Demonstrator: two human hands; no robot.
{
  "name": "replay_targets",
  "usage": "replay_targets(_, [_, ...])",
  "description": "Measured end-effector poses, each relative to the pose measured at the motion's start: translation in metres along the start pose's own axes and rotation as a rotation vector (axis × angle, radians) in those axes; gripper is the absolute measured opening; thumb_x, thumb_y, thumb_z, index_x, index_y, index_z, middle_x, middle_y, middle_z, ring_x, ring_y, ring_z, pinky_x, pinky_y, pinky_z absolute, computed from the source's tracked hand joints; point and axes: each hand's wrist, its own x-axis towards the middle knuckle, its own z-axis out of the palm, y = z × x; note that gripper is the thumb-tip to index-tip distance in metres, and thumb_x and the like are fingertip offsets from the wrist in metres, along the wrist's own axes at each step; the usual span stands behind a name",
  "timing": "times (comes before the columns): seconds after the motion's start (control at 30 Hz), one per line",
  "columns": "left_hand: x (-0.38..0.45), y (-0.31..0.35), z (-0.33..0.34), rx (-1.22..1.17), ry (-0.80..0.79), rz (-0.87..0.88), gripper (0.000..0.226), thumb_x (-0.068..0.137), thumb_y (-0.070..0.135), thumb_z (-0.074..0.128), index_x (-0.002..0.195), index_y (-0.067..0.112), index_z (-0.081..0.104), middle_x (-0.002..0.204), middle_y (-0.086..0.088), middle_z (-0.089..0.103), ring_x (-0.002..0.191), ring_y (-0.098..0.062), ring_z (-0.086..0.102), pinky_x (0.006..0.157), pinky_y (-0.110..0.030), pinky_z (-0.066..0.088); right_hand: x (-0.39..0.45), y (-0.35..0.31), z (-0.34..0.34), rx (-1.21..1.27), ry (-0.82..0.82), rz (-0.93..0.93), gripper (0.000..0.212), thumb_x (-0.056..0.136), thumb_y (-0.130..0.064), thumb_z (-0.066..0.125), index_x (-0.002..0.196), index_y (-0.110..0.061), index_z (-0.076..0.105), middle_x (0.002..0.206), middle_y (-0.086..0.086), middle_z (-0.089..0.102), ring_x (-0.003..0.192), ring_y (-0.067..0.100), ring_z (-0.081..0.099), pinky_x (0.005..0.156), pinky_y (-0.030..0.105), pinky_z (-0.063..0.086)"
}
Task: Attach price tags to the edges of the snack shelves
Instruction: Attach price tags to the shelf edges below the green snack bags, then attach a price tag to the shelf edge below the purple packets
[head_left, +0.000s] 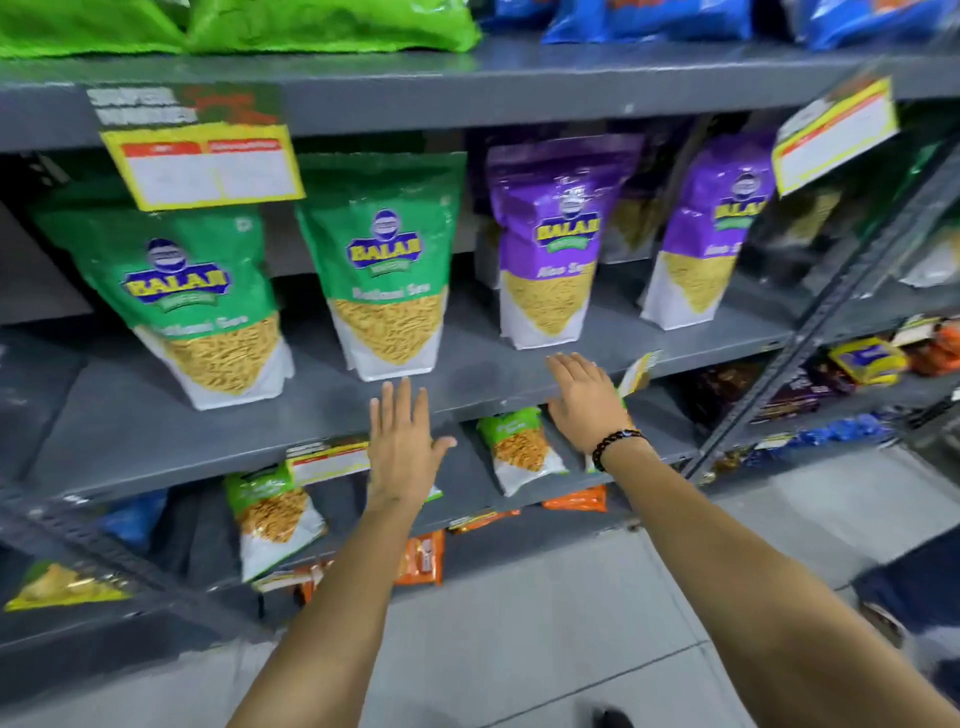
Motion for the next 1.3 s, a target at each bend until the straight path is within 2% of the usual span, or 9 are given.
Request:
replay_targets(0.17, [0.025, 0.125, 0.037, -0.051, -0.036, 0.092, 0.058, 0.088, 0.047, 0.056, 0.136, 0.017, 0.043, 0.158, -0.016, 0.009, 0.145, -0.038, 0.001, 0.118, -0.053, 0.002, 0.002, 0.106, -0.024, -0.069, 0.018, 0.01, 0.05, 0.091, -0.01, 0.047, 0.138, -0.006, 0.03, 0.149, 0.013, 0.033, 0.141, 0.028, 0.023, 0.116, 0.046, 0.022])
replay_targets(0.3, [0.045, 0.203, 0.065, -0.132, -0.076, 0.028, 0.047, 0.088, 0.047, 0.056, 0.125, 0.018, 0.056, 0.158, -0.016, 0.004, 0.144, -0.039, -0.002, 0.118, -0.054, 0.001, 0.018, 0.17, -0.035, -0.053, -0.029, -0.089, 0.047, 0.089, -0.009, 0.051, 0.135, -0.012, 0.039, 0.148, 0.014, 0.035, 0.14, 0.031, 0.024, 0.113, 0.047, 0.026])
replay_targets(0.43, [0.061, 0.249, 0.073, -0.147, -0.059, -0.06, 0.049, 0.09, 0.05, 0.051, 0.128, 0.019, 0.053, 0.159, -0.016, 0.0, 0.145, -0.038, -0.004, 0.118, -0.052, 0.0, 0.038, 0.206, -0.034, -0.05, -0.102, -0.15, 0.045, 0.089, -0.021, 0.058, 0.131, -0.012, 0.046, 0.149, 0.015, 0.034, 0.14, 0.032, 0.024, 0.113, 0.046, 0.026])
replay_targets(0.6, [0.081, 0.271, 0.06, -0.118, -0.017, -0.151, 0.05, 0.094, 0.049, 0.045, 0.131, 0.015, 0.049, 0.159, -0.015, 0.004, 0.145, -0.035, 0.0, 0.119, -0.05, 0.001, 0.051, 0.218, -0.023, 0.056, -0.133, -0.171, 0.041, 0.086, -0.017, 0.06, 0.126, -0.01, 0.05, 0.146, 0.014, 0.037, 0.138, 0.029, 0.027, 0.113, 0.044, 0.029])
replay_targets(0.7, [0.087, 0.274, 0.052, -0.124, 0.029, -0.194, 0.053, 0.09, 0.044, 0.055, 0.132, 0.014, 0.047, 0.158, -0.014, 0.009, 0.145, -0.034, 0.006, 0.12, -0.051, 0.004, 0.052, 0.224, -0.021, 0.115, -0.091, -0.127, 0.045, 0.084, -0.014, 0.061, 0.127, -0.009, 0.048, 0.143, 0.014, 0.04, 0.135, 0.028, 0.032, 0.111, 0.042, 0.031])
replay_targets(0.83, [0.104, 0.278, 0.042, -0.06, 0.041, -0.045, 0.046, 0.089, 0.037, 0.058, 0.131, 0.02, 0.049, 0.158, -0.014, 0.014, 0.145, -0.035, 0.006, 0.119, -0.05, 0.005, 0.036, 0.227, -0.01, 0.218, 0.025, 0.033, 0.034, 0.083, -0.014, 0.061, 0.116, -0.005, 0.057, 0.145, 0.019, 0.037, 0.135, 0.034, 0.031, 0.109, 0.045, 0.031])
replay_targets(0.93, [0.122, 0.289, 0.036, 0.039, 0.018, 0.118, 0.038, 0.088, 0.034, 0.06, 0.124, 0.023, 0.056, 0.157, -0.013, 0.018, 0.145, -0.038, 0.007, 0.119, -0.053, 0.005, 0.018, 0.224, 0.009, 0.303, 0.073, 0.161, 0.024, 0.085, -0.018, 0.063, 0.106, -0.006, 0.063, 0.153, 0.019, 0.022, 0.143, 0.034, 0.016, 0.115, 0.048, 0.022])
replay_targets(1.07, [0.138, 0.302, 0.034, 0.158, -0.024, 0.276, 0.023, 0.088, 0.03, 0.061, 0.108, 0.023, 0.069, 0.156, -0.009, 0.023, 0.145, -0.038, 0.007, 0.119, -0.054, 0.003, 0.011, 0.221, 0.03, 0.331, 0.031, 0.291, 0.022, 0.086, -0.025, 0.063, 0.099, -0.007, 0.067, 0.157, 0.015, 0.004, 0.145, 0.033, 0.0, 0.119, 0.051, 0.009])
replay_targets(1.3, [0.143, 0.307, 0.041, 0.239, -0.036, 0.3, 0.013, 0.087, 0.022, 0.063, 0.097, 0.023, 0.072, 0.155, -0.007, 0.028, 0.145, -0.036, 0.007, 0.118, -0.053, 0.001, 0.014, 0.21, 0.052, 0.331, -0.005, 0.43, 0.02, 0.087, -0.029, 0.061, 0.103, -0.018, 0.067, 0.157, 0.013, -0.009, 0.144, 0.035, -0.007, 0.117, 0.057, 0.006])
